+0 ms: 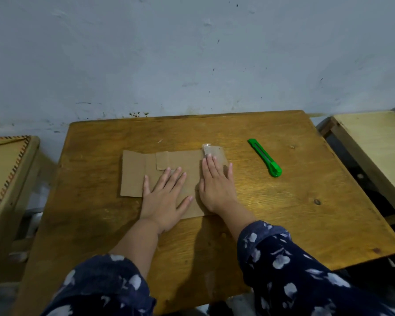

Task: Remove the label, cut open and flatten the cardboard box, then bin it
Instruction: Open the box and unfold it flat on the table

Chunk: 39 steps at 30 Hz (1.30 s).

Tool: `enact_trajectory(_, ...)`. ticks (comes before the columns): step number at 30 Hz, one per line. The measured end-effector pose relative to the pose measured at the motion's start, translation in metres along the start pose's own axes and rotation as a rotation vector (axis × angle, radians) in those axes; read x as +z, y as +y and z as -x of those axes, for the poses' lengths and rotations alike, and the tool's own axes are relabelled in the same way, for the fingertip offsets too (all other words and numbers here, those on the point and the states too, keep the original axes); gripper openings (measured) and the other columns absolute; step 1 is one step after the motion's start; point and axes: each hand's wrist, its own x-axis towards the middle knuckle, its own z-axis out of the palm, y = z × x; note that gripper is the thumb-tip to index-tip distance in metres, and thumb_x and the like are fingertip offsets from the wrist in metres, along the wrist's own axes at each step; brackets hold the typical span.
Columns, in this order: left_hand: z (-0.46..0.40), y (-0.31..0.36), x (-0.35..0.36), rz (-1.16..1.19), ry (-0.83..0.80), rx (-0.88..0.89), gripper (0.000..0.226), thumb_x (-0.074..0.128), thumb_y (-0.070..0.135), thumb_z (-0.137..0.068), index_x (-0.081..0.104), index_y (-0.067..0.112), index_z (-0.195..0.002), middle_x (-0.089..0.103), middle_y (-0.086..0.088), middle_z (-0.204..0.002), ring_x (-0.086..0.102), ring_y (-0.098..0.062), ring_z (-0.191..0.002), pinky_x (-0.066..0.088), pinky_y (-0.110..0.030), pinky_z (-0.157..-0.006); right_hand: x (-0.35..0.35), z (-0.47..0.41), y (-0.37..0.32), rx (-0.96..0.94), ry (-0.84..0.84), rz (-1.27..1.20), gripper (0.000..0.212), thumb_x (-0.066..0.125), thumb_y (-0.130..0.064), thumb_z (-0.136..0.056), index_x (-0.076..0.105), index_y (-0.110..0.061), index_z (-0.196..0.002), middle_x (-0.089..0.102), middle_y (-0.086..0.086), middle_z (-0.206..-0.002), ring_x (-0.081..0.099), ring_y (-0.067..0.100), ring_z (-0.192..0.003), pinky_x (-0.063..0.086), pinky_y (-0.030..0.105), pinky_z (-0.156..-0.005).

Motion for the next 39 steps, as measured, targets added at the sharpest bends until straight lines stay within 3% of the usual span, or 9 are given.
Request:
enact_trajectory(7, -0.018, 0.000, -0.005, -0.005, 0.013, -0.041, 0.073, -0.004, 0.065, -0.086, -0.002, 0.032, -0.151, -0.008, 0.012, -0.160, -0.014, -0.010, -0.146, -0.007, -0.058, -0.115, 0.007, -0.023, 0.004, -0.002, 0.020, 0.003, 0.061, 0.003, -0.042, -0.098, -0.004, -0.012, -0.151, -0.013, 0.005, -0.159, -0.017, 0.016, -0.146, -0.003, 0.047, -0.120)
enact_trajectory(12, -0.008, -0.007, -0.015, 0.035, 0.425, -0.307, 0.053, 0.035, 0.042, -0.096, 0.031, 0.028, -0.146, 0.019, -0.005, -0.159, 0.013, -0.027, -0.146, 0.012, -0.053, -0.116, 0.003, -0.034, 0.011, -0.040, 0.016, -0.020, 0.061, 0.005, -0.042, -0.098, -0.004, -0.013, -0.151, -0.013, 0.005, -0.160, -0.017, 0.016, -0.146, -0.005, 0.047, -0.119)
enact_trajectory(16, -0.001, -0.017, -0.018, 0.323, 0.613, -0.583, 0.059, 0.057, 0.026, -0.092, 0.034, 0.021, -0.146, 0.020, -0.013, -0.155, 0.025, -0.032, -0.140, 0.035, -0.050, -0.109, -0.001, -0.035, 0.014, -0.066, 0.008, -0.029, 0.061, 0.005, -0.042, -0.098, -0.004, -0.012, -0.151, -0.015, 0.005, -0.159, -0.017, 0.016, -0.146, -0.007, 0.047, -0.119)
enact_trajectory(20, 0.002, -0.012, -0.015, 0.716, 0.631, -0.638, 0.063, 0.051, 0.017, -0.096, 0.020, 0.027, -0.151, 0.027, -0.003, -0.154, 0.034, -0.021, -0.137, 0.037, -0.029, -0.105, 0.000, -0.035, 0.015, -0.076, 0.001, -0.032, 0.061, 0.004, -0.041, -0.098, -0.006, -0.012, -0.151, -0.015, 0.006, -0.159, -0.018, 0.017, -0.146, -0.007, 0.047, -0.119)
enact_trajectory(23, 0.003, -0.010, -0.011, 0.713, 0.645, -0.663, 0.064, 0.048, 0.011, -0.097, 0.019, 0.031, -0.150, 0.027, -0.001, -0.156, 0.040, -0.025, -0.135, 0.039, -0.030, -0.103, 0.002, -0.037, 0.017, -0.087, 0.002, -0.049, 0.061, 0.004, -0.041, -0.098, -0.006, -0.012, -0.151, -0.015, 0.005, -0.160, -0.018, 0.017, -0.146, -0.008, 0.048, -0.119)
enact_trajectory(27, 0.005, -0.014, -0.010, 0.800, 0.655, -0.736, 0.060, 0.050, 0.005, -0.095, 0.033, 0.034, -0.145, 0.040, -0.001, -0.149, 0.064, -0.022, -0.105, 0.057, -0.034, -0.084, 0.002, -0.036, 0.018, -0.094, 0.028, -0.060, 0.060, 0.005, -0.040, -0.098, -0.004, -0.012, -0.151, -0.011, 0.006, -0.160, -0.015, 0.018, -0.147, -0.007, 0.048, -0.119)
enact_trajectory(32, 0.005, -0.008, -0.017, 0.850, 0.738, -0.689, 0.055, 0.052, 0.002, -0.093, 0.041, 0.023, -0.143, 0.066, 0.009, -0.091, 0.063, -0.010, -0.068, 0.058, -0.022, -0.067, -0.003, -0.035, 0.020, -0.098, 0.042, -0.119, 0.058, 0.011, -0.035, -0.100, 0.000, -0.011, -0.151, -0.008, 0.006, -0.161, -0.011, 0.018, -0.147, -0.006, 0.046, -0.119)
enact_trajectory(37, 0.007, -0.003, -0.013, 0.721, 0.732, -0.588, 0.056, 0.056, 0.005, -0.092, 0.038, 0.024, -0.142, 0.072, -0.004, -0.104, 0.062, -0.006, -0.069, 0.049, -0.007, -0.066, -0.007, -0.036, 0.032, -0.086, 0.038, -0.172, 0.056, 0.018, -0.030, -0.101, 0.000, -0.013, -0.152, -0.007, 0.003, -0.161, -0.010, 0.015, -0.147, -0.008, 0.044, -0.118)
enact_trajectory(39, 0.007, -0.001, -0.009, 0.728, 0.700, -0.593, 0.056, 0.056, 0.006, -0.093, 0.039, 0.025, -0.143, 0.071, -0.012, -0.105, 0.064, -0.013, -0.070, 0.050, -0.013, -0.069, -0.009, -0.036, 0.037, -0.081, 0.027, -0.184, 0.057, 0.022, -0.027, -0.101, -0.001, -0.013, -0.151, -0.008, 0.003, -0.161, -0.011, 0.015, -0.147, -0.007, 0.045, -0.119)
